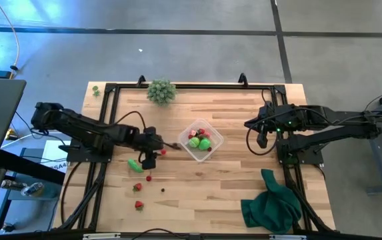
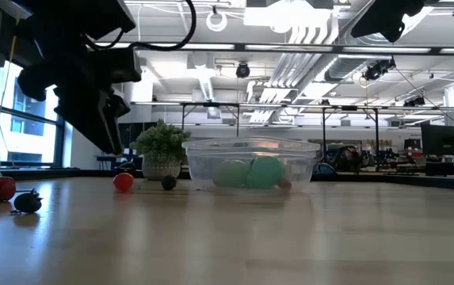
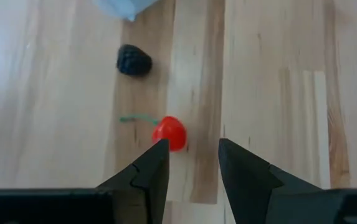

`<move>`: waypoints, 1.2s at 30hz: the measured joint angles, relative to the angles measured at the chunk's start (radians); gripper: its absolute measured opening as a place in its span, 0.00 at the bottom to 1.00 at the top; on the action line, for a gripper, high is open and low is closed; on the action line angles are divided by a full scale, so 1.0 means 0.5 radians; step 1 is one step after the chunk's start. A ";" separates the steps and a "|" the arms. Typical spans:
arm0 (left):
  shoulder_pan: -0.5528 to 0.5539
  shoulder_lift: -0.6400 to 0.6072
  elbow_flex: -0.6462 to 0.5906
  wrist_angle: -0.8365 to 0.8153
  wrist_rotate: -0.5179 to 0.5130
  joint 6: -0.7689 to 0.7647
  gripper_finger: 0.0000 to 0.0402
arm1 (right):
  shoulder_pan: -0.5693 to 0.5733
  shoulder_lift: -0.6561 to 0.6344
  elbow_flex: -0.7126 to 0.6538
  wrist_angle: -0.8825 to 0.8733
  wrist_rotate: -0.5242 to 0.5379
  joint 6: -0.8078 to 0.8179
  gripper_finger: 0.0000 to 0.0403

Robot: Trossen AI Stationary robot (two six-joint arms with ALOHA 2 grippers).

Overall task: Pick and placing Produce into tupperware
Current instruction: Put the red cherry into the transparent bin

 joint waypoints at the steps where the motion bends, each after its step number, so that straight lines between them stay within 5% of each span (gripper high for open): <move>1: -0.012 0.020 -0.001 0.026 0.005 0.000 0.32 | 0.000 0.000 0.000 0.000 0.000 0.000 0.06; 21: -0.069 0.245 0.005 0.255 0.057 -0.002 0.32 | 0.000 0.001 0.000 0.000 0.000 0.000 0.06; 36: -0.066 0.245 0.005 0.143 -0.191 0.037 0.32 | 0.001 0.001 0.000 0.000 -0.001 0.000 0.06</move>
